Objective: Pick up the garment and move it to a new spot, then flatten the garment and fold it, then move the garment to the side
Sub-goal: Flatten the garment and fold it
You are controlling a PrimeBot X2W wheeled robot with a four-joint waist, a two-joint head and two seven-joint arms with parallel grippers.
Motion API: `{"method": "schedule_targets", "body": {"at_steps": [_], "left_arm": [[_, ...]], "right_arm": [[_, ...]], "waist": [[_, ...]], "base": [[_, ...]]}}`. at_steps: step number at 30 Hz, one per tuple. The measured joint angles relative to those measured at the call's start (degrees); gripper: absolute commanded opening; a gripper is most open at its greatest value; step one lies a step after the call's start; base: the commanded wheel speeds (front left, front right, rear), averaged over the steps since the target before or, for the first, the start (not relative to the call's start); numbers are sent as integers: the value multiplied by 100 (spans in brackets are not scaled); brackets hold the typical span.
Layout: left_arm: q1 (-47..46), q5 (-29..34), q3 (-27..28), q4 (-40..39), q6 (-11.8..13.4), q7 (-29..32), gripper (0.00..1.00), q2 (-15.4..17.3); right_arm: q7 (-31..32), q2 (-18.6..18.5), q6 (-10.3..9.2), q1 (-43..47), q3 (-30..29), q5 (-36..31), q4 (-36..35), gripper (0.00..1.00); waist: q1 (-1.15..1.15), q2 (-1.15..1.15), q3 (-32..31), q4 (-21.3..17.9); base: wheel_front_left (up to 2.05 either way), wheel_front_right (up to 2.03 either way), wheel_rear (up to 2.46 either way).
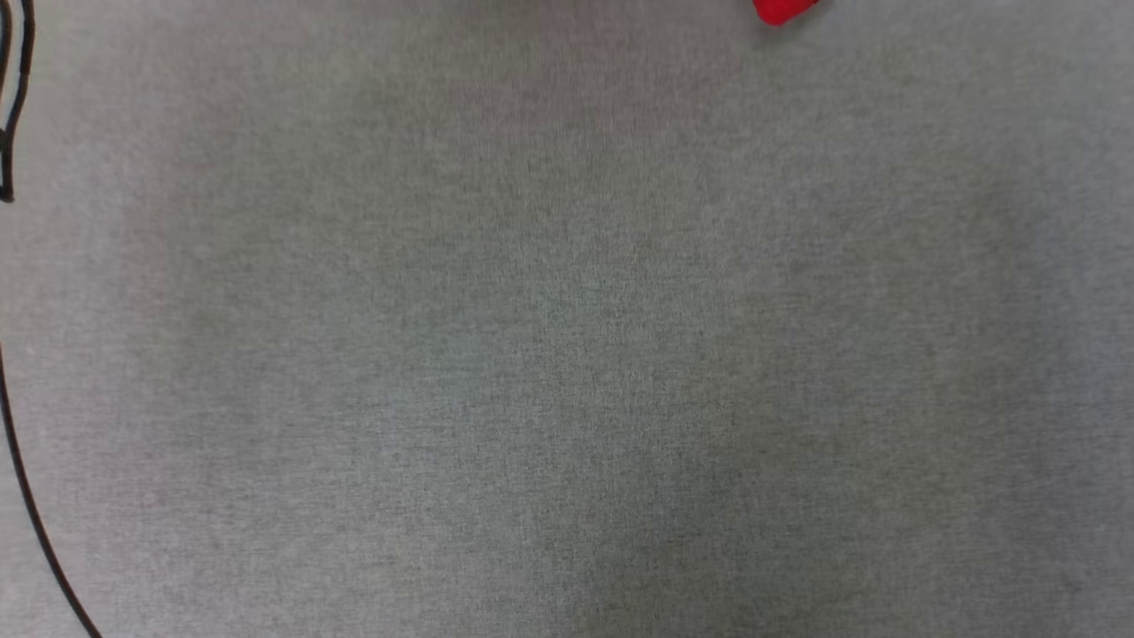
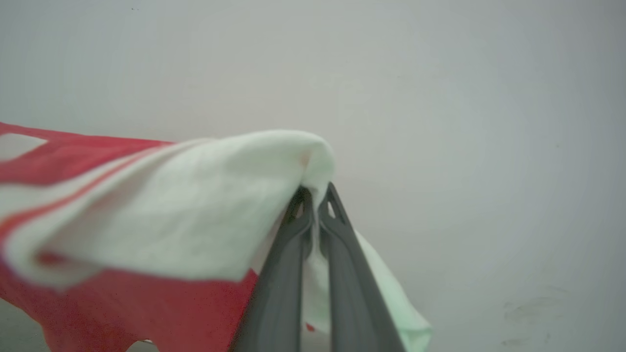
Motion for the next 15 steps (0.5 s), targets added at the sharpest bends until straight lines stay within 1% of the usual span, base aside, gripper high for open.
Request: {"method": "schedule_targets", "body": {"at_steps": [6, 10, 13, 15], "left_arm": [[-142, -32, -8, 366, -148, -54, 0, -30], [-145, -88, -25, 557, -237, -91, 0, -121], [-68, -180, -48, 714, -283, -96, 0, -221], [92, -268, -56, 823, -293, -99, 0, -290]], "right_arm": [[-240, 122, -1, -211, 205, -2, 408, 0], [-394, 159, -1, -231, 332, 130, 725, 0], [-510, 186, -2, -202, 471, 294, 960, 0], [-603, 216, -2, -85, 597, 460, 1094, 0]], "waist": [[0, 0, 562, 13], [0, 0, 899, 39], [0, 0, 1050, 64], [1, 0, 1045, 75]], "base": [[0, 0, 0], [0, 0, 0], [0, 0, 0], [0, 0, 0]]}}
